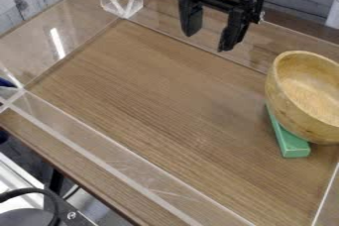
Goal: Remove the green block from inside the brown bowl and put it on the table
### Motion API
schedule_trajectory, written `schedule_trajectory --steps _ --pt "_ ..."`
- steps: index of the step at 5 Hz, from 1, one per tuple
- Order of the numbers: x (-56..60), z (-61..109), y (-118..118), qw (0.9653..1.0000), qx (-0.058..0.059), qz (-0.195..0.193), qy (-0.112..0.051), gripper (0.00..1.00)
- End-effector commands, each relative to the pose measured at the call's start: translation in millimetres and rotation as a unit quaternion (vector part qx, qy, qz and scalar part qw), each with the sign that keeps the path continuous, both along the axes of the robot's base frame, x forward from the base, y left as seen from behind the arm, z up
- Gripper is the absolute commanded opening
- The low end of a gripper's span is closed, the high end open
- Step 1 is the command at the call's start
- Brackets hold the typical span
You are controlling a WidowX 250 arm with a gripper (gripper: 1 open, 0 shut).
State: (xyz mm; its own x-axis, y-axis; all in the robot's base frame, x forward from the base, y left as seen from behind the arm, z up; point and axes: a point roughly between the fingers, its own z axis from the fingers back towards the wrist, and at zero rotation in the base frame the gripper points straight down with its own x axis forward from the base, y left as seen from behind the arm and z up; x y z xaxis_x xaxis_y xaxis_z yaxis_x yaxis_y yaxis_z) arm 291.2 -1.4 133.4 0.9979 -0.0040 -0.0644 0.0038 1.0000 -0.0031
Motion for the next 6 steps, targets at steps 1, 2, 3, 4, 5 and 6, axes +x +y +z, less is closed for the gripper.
schedule_trajectory --steps 1,2,3,4,5,6 --pt "-13.6 -0.9 25 0.9998 0.009 0.019 -0.001 1.0" --pt "-38.7 -6.6 60 0.9986 0.019 0.049 -0.006 1.0" --pt "-41.9 -20.3 94 0.9959 0.0 0.09 0.005 1.0" --pt "-43.6 -39.4 113 0.9927 -0.012 0.118 0.022 1.0" --pt "-49.6 -51.2 113 0.9932 -0.024 0.111 0.026 1.0" --pt "-49.0 -57.4 112 0.9936 -0.033 0.104 0.031 1.0"
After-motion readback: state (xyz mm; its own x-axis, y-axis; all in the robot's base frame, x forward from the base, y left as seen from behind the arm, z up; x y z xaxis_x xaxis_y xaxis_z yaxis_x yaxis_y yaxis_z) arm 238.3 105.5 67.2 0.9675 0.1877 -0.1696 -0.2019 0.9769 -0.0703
